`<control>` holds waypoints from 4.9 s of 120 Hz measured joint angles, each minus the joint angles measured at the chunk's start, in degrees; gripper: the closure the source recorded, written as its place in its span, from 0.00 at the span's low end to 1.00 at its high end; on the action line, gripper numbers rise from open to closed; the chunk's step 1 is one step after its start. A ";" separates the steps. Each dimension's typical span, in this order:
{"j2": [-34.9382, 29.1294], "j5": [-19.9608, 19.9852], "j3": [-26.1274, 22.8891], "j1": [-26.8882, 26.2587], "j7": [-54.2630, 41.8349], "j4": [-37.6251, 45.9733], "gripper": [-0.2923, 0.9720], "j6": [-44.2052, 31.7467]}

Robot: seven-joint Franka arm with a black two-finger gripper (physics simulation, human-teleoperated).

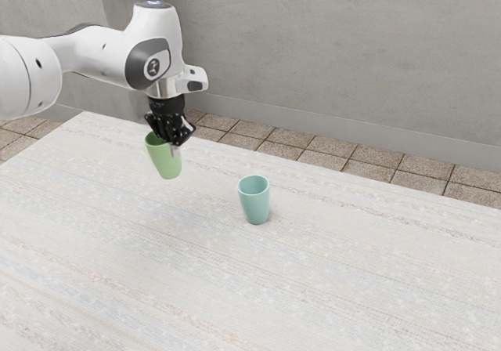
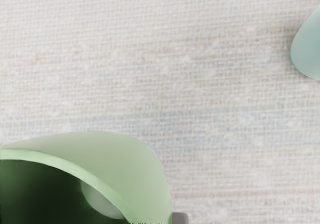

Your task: Place the left cup onto the right cup

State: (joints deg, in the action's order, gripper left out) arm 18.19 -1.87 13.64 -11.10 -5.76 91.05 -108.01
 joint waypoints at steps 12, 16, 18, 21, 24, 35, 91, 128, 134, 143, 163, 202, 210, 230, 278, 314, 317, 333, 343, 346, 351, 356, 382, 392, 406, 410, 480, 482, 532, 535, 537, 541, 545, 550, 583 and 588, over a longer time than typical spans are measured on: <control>1.71 0.20 -1.36 0.12 0.07 -2.20 0.85 0.66; 2.00 0.24 -1.67 0.17 0.12 -2.47 0.85 0.82; 2.13 0.25 -1.87 0.18 0.15 -2.62 0.85 0.89; 2.40 0.26 -2.18 0.19 0.19 -2.98 0.85 0.98; 2.86 0.28 -2.45 0.18 0.22 -3.72 0.85 1.08; 4.75 0.36 -2.88 0.19 0.34 -6.21 0.85 1.63; 12.15 0.97 -4.68 0.37 0.66 -18.26 0.85 6.53; 15.64 1.21 -5.67 0.45 0.69 -23.00 0.85 8.98; 15.73 1.23 -5.77 0.45 0.70 -23.21 0.85 9.14; 15.77 1.25 -6.48 0.45 0.77 -23.26 0.85 9.32; 15.78 1.10 -8.59 0.46 1.32 -23.33 0.85 9.50; 15.78 0.63 -10.75 0.36 2.59 -23.43 0.85 9.61; 15.78 0.60 -10.93 0.31 2.85 -23.51 0.85 9.62; 15.78 0.56 -11.71 0.29 3.48 -23.70 0.85 9.63; 15.87 -0.19 -12.23 0.29 4.58 -23.71 0.85 7.23; 16.29 -0.68 -12.74 0.03 5.24 -23.62 0.85 4.96; 16.36 -0.72 -12.88 -0.01 5.31 -23.61 0.85 4.87; 16.70 -0.83 -13.26 -0.05 5.69 -23.44 0.85 4.55; 17.02 -0.85 -13.31 -0.03 5.94 -23.36 0.85 4.44; 17.12 -0.86 -13.34 -0.04 6.00 -23.36 0.85 4.41; 17.25 -0.87 -13.36 -0.03 6.11 -23.35 0.85 4.37; 17.39 -0.87 -13.37 -0.05 6.21 -23.35 0.85 4.33; 17.62 -0.88 -13.43 -0.07 6.66 -23.30 0.85 4.20; 17.63 -0.88 -13.45 -0.11 6.83 -23.23 0.85 4.18; 17.92 -0.88 -13.47 -0.15 7.05 -23.10 0.85 4.16; 18.06 -0.88 -13.47 -0.15 7.12 -23.09 0.85 4.15; 18.75 -0.52 -13.55 -0.41 8.11 -22.29 0.42 3.73; 18.75 -0.51 -13.55 -0.41 8.15 -22.29 0.41 3.70; 17.34 -0.76 -13.48 -0.42 8.82 -22.21 0.26 3.39; 16.95 -0.96 -13.47 -0.42 8.85 -22.16 0.25 3.40; 16.62 -1.14 -13.47 -0.44 8.87 -22.08 0.25 3.40; 15.87 -1.58 -13.47 -0.50 8.91 -21.90 0.25 3.40; 15.10 -1.94 -13.46 -0.77 8.95 -21.64 0.25 3.42; 13.84 -2.40 -13.42 -1.02 9.02 -21.06 0.24 3.48; 2.12 -3.07 -13.08 -0.05 9.38 -8.77 0.23 4.20; 0.36 -3.01 -12.88 0.15 9.43 -6.71 0.23 4.45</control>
State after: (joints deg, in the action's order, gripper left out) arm 18.56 -4.89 0.76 -10.95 3.68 84.34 -103.56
